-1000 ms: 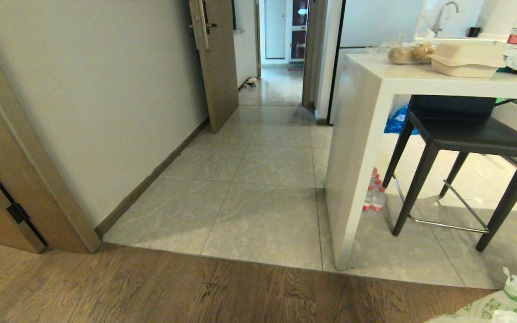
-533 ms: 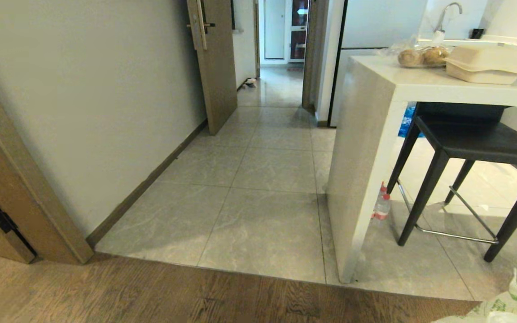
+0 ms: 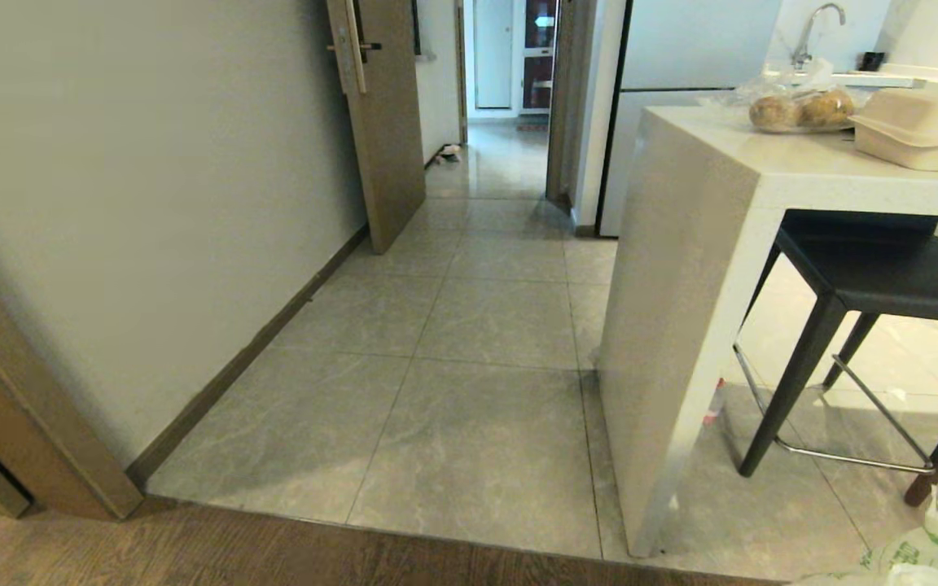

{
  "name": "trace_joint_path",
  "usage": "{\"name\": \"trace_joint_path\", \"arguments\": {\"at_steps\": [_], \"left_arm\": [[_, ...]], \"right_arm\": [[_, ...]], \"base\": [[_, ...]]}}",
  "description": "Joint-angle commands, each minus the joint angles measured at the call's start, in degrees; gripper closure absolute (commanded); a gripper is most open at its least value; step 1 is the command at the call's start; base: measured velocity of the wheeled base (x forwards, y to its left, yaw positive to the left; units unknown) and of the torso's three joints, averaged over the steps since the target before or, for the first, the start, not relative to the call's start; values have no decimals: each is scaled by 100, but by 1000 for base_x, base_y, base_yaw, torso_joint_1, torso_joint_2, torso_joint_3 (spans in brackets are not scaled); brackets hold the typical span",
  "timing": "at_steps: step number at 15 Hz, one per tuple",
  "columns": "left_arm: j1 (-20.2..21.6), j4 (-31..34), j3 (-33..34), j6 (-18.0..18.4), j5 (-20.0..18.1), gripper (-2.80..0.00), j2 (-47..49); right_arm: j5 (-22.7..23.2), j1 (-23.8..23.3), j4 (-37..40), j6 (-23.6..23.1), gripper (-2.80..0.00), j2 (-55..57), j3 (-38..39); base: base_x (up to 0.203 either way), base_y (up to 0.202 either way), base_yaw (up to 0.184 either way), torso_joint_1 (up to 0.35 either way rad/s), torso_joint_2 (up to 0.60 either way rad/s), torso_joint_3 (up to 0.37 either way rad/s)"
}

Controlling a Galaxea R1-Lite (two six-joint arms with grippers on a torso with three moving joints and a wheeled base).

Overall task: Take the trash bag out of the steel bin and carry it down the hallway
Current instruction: Put the trash bag at the door

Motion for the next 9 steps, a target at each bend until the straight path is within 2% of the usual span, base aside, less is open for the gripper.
{"name": "trace_joint_path", "arguments": {"at_steps": [1, 4, 9], "left_arm": [[0, -2, 0, 13, -1, 0, -2], [0, 16, 0, 19, -7, 0, -2], [0, 16, 0, 1, -7, 0, -2]], "right_arm": [[0, -1, 3, 0, 0, 7, 0], [0, 0, -16, -26, 0, 7, 8], [0, 0, 1, -26, 0, 12, 8]], "base": [[181, 0, -3, 2, -1, 2], [167, 0, -7, 2, 4, 3], [11, 0, 0, 0, 0, 1]]}}
